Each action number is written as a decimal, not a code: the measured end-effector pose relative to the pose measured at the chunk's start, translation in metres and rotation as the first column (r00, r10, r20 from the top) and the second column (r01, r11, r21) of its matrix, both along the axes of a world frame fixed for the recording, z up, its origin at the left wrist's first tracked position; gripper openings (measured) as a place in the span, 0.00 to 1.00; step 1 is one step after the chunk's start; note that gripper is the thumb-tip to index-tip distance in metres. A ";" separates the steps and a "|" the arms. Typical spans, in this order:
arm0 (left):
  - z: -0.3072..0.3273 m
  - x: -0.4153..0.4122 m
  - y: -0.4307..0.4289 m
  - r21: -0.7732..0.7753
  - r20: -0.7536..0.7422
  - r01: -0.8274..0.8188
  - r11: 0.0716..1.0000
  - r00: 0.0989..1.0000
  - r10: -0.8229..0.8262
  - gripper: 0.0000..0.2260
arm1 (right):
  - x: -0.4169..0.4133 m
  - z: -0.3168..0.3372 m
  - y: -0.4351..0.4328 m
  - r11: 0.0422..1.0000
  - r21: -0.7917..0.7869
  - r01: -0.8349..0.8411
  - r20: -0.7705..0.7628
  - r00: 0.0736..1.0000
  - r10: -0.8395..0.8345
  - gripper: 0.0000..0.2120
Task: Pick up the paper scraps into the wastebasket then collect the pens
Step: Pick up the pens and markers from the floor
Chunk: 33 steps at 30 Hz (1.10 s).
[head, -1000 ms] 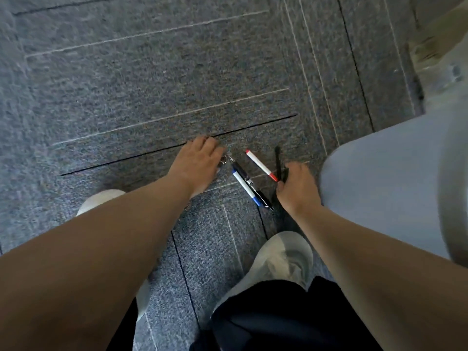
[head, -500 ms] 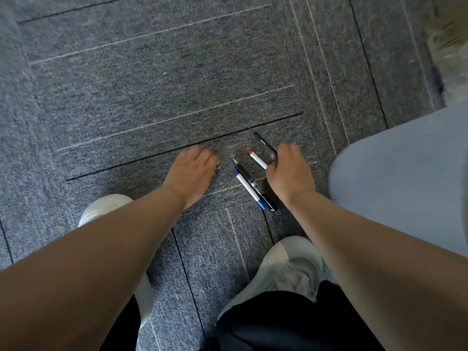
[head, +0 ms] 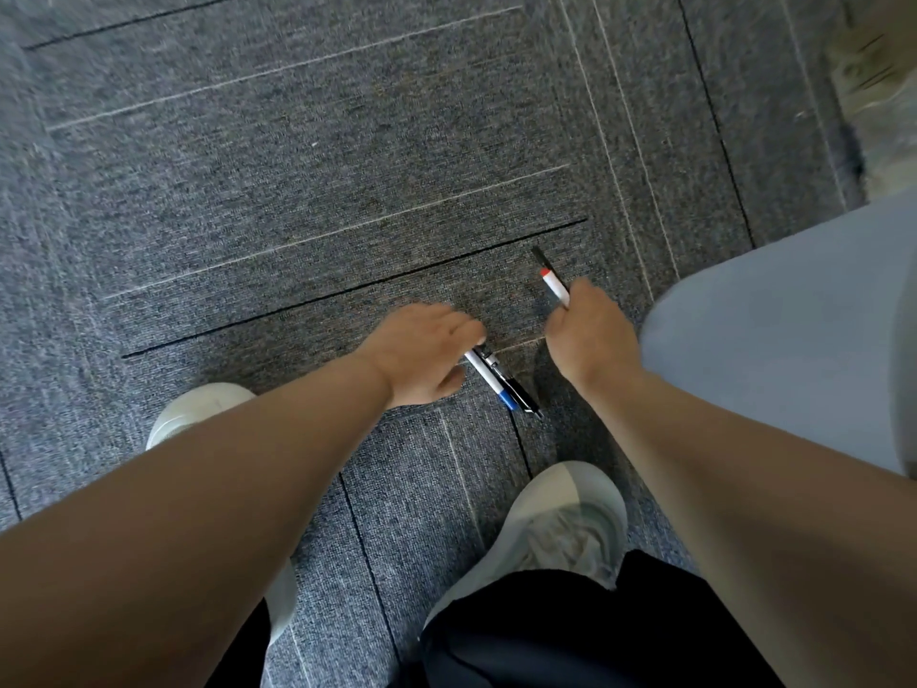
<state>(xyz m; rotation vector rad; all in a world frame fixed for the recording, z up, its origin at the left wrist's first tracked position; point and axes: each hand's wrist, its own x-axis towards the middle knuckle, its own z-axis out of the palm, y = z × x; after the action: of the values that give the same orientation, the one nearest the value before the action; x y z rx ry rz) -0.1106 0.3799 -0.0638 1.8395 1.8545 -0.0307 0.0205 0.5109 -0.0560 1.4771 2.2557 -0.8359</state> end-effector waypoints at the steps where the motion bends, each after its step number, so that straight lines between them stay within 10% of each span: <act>1: -0.001 0.003 0.005 -0.005 -0.013 0.038 0.999 0.999 -0.038 0.23 | 0.000 0.000 0.001 1.000 0.015 0.002 -0.001 1.000 -0.002 0.06; 22: -0.016 0.005 0.000 -0.121 -0.119 0.103 0.987 0.986 -0.117 0.16 | -0.009 0.001 -0.008 0.998 0.061 0.007 -0.093 0.996 -0.001 0.03; 33: 0.046 -0.028 -0.016 -0.182 -0.109 -0.441 0.879 0.897 0.427 0.11 | -0.016 0.049 -0.015 0.993 0.018 -0.117 -0.077 0.990 0.118 0.05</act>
<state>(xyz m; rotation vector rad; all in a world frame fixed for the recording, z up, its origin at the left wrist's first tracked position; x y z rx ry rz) -0.1386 0.3644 -0.0177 1.2670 2.1832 -0.1180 0.0041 0.4955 -0.0066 1.3241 2.3831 -0.8574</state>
